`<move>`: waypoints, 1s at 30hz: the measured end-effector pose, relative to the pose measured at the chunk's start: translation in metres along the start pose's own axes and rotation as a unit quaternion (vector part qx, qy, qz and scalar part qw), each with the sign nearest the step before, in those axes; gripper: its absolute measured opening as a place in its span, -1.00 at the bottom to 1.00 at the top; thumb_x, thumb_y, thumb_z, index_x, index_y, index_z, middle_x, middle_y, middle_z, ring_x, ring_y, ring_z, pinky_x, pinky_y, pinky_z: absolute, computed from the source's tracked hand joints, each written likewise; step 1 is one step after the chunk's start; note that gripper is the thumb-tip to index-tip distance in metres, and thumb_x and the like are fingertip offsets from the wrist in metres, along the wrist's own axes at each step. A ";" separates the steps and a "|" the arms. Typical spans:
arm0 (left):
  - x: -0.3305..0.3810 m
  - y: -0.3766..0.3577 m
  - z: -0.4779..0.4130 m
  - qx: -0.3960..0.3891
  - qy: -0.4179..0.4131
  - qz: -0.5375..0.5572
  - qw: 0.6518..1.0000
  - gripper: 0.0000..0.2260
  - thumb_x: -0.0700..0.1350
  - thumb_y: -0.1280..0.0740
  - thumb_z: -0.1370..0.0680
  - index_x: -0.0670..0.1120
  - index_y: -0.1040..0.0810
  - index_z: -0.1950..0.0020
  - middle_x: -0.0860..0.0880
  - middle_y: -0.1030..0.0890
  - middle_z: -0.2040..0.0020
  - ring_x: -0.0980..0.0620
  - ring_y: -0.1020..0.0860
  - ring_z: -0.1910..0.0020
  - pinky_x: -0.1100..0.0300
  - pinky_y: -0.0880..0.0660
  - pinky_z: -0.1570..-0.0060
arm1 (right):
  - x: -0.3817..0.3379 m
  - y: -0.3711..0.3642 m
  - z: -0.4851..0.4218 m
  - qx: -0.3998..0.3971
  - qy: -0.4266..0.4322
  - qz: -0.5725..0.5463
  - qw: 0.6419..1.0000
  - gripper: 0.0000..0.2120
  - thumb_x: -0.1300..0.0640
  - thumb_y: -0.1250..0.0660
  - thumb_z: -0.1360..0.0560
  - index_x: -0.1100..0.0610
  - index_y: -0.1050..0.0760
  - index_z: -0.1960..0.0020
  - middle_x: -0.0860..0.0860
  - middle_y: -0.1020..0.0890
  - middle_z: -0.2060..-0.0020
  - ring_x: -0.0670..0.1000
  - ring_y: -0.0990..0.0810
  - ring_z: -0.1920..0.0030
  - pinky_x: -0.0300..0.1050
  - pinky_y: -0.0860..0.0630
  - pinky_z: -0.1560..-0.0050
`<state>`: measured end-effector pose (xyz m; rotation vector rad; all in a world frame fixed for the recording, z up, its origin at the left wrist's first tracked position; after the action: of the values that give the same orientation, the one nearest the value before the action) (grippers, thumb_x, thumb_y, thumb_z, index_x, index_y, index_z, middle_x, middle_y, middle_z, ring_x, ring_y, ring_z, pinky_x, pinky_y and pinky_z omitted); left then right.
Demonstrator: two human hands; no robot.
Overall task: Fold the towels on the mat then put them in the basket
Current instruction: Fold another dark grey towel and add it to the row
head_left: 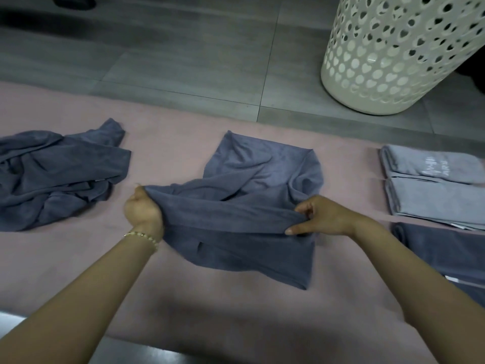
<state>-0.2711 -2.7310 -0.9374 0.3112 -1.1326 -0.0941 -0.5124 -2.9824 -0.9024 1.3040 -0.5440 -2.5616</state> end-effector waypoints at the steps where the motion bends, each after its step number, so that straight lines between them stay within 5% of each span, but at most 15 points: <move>1: 0.004 0.012 -0.005 0.022 -0.045 -0.060 0.997 -0.58 -0.02 -0.08 -0.66 -0.35 -0.52 -0.17 -0.23 -0.56 -0.13 -0.18 -0.50 -0.17 0.10 -0.38 -0.16 | 0.003 0.004 0.001 0.002 -0.006 0.007 1.000 -0.66 0.03 -0.56 -0.28 0.22 -0.48 0.38 0.03 -0.46 0.43 -0.05 -0.41 0.35 -0.21 -0.33 0.27; 6: 0.006 0.036 -0.017 -0.070 -0.222 -0.294 0.927 -0.56 0.02 -0.14 -0.63 -0.23 -0.42 0.32 -0.34 -0.57 0.20 -0.29 -0.53 0.14 0.06 -0.32 0.21 | 0.029 0.021 0.011 0.042 -0.022 -0.030 0.998 -0.66 0.09 -0.48 -0.39 0.32 -0.47 0.34 0.03 -0.40 0.43 -0.09 -0.33 0.36 -0.21 -0.29 0.27; 11: 0.000 -0.009 0.015 -0.218 -0.324 -0.429 0.815 -0.70 0.18 -0.30 -0.51 0.00 -0.63 -0.01 -0.09 -0.67 0.02 -0.17 -0.59 0.00 0.14 -0.44 0.08 | 0.021 0.008 -0.006 0.110 0.010 -0.182 0.977 -0.69 0.10 -0.38 -0.48 0.36 -0.48 0.21 0.10 -0.45 0.30 0.00 -0.38 0.22 -0.16 -0.34 0.10; 14: 0.001 -0.043 0.028 -0.243 -0.362 -0.444 0.783 -0.69 0.20 -0.33 -0.48 0.08 -0.62 -0.13 0.01 -0.65 -0.11 -0.07 -0.57 -0.11 0.16 -0.45 -0.02 | 0.012 -0.003 -0.029 0.113 -0.002 -0.211 0.971 -0.78 0.13 -0.30 -0.54 0.17 -0.45 0.26 0.05 -0.49 0.35 -0.02 -0.41 0.28 -0.26 -0.39 0.22; 17: -0.006 -0.082 0.037 -0.284 -0.392 -0.443 0.755 -0.65 0.19 -0.31 -0.50 0.08 -0.57 -0.22 0.02 -0.62 -0.17 -0.04 -0.55 -0.17 0.18 -0.42 -0.06 | 0.011 -0.018 -0.049 0.107 -0.021 -0.190 0.976 -0.84 0.14 -0.35 -0.52 0.20 -0.56 0.18 0.01 -0.59 0.30 -0.07 -0.53 0.25 -0.33 -0.47 0.21; 20: -0.021 -0.114 0.046 -0.321 -0.379 -0.438 0.749 -0.54 0.19 -0.34 -0.49 0.02 -0.49 -0.32 0.00 -0.58 -0.24 -0.03 -0.52 -0.22 0.20 -0.40 -0.11 | 0.015 -0.031 -0.061 0.099 -0.022 -0.188 0.977 -0.73 0.14 -0.43 -0.45 0.39 -0.57 0.11 0.08 -0.61 0.24 -0.08 -0.56 0.21 -0.25 -0.49 0.15; 25: -0.042 -0.128 0.035 -0.317 -0.337 -0.454 0.761 -0.63 0.06 -0.36 -0.51 0.00 -0.48 -0.29 0.00 -0.58 -0.15 -0.01 -0.54 -0.15 0.22 -0.43 -0.06 | 0.020 -0.034 -0.068 0.112 -0.020 -0.218 0.969 -0.84 0.16 -0.44 -0.44 0.28 -0.62 0.13 0.05 -0.64 0.22 -0.13 -0.58 0.21 -0.28 -0.51 0.11; 28: -0.034 -0.125 0.030 -0.391 -0.243 -0.323 0.827 -0.67 -0.03 -0.36 -0.53 -0.03 -0.50 -0.29 0.01 -0.57 -0.01 0.04 -0.54 -0.09 0.45 -0.38 0.02 | 0.017 -0.030 -0.069 0.139 -0.018 -0.333 0.932 -0.88 0.13 -0.37 -0.49 0.18 -0.61 0.08 0.00 -0.69 0.15 -0.09 -0.64 0.12 -0.27 -0.53 0.07; 30: -0.020 -0.116 0.035 -0.472 -0.165 -0.213 0.839 -0.67 -0.08 -0.30 -0.57 -0.02 -0.47 -0.34 0.06 -0.54 -0.15 0.16 -0.47 -0.19 0.62 -0.31 -0.02 | 0.011 -0.032 -0.072 0.129 -0.024 -0.420 0.898 -0.83 0.13 -0.32 -0.53 0.18 -0.58 -0.06 0.00 -0.69 0.06 -0.10 -0.65 0.05 -0.30 -0.55 0.06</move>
<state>-0.3015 -2.8435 -0.9755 -0.3678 -1.2033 -1.1059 -0.4613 -2.9729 -0.9623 1.8942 -0.3851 -3.2891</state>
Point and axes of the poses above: each hand's wrist, its own z-axis away from the middle knuckle, its own y-axis out of the back of the hand, x = y × z, the point moved 4 cm from there along -z, towards the middle knuckle
